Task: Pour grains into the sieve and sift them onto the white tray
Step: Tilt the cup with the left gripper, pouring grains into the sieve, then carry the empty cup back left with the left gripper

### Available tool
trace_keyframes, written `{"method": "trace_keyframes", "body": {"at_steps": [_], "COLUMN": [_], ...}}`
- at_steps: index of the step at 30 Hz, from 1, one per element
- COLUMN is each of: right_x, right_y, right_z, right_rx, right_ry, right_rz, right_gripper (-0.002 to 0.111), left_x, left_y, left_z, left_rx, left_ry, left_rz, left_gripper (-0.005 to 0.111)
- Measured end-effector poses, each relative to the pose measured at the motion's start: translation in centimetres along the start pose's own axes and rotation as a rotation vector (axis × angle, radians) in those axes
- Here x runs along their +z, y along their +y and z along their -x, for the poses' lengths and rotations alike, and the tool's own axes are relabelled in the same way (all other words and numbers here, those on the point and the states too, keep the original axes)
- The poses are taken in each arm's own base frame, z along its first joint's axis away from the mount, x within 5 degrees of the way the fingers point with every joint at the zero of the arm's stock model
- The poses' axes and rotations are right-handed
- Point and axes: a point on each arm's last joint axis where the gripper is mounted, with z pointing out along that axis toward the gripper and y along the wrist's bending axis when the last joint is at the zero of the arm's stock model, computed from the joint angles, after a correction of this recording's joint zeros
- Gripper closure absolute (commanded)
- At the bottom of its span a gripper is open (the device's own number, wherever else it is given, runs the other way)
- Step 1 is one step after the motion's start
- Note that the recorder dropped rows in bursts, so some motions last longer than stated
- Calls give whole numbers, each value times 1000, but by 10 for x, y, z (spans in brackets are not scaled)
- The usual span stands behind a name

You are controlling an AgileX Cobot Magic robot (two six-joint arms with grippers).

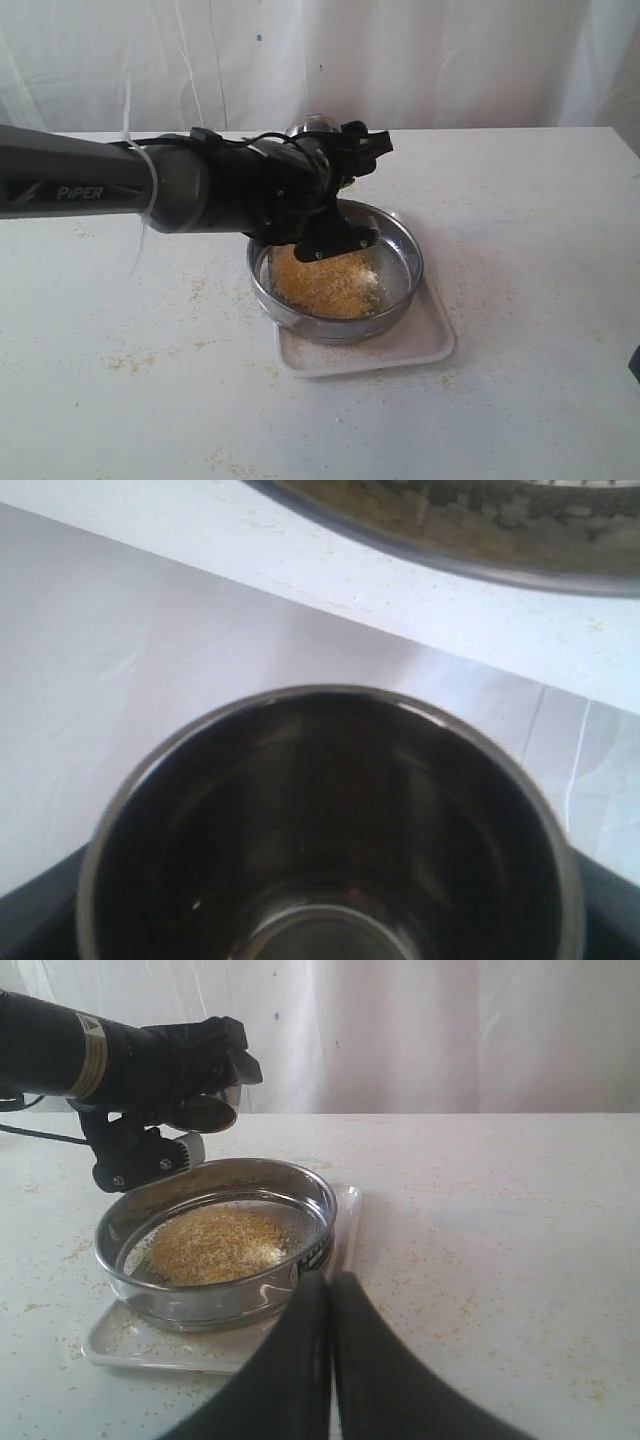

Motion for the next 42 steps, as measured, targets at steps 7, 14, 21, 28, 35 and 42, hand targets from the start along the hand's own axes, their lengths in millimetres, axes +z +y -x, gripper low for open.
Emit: {"method": "trace_keyframes", "body": {"at_steps": [7, 14, 21, 28, 35, 42], "right_x": [0, 0, 0, 0, 0, 0], "right_y": [0, 0, 0, 0, 0, 0], "right_z": [0, 0, 0, 0, 0, 0], "right_rx": [0, 0, 0, 0, 0, 0], "right_ry": [0, 0, 0, 0, 0, 0], "right_rz": [0, 0, 0, 0, 0, 0], "right_gripper": [108, 108, 108, 108, 108, 108], "left_x": [-8, -24, -39, -49, -60, -76], "left_y": [-3, 9, 23, 28, 29, 31], "left_z": [12, 28, 34, 23, 14, -6], "left_rx": [18, 52, 42, -18, -185, -274], "left_ry": [57, 93, 106, 150, 192, 240], "left_rz": [-59, -75, -47, -41, -37, -19], "left_gripper": [107, 107, 107, 107, 107, 107]}}
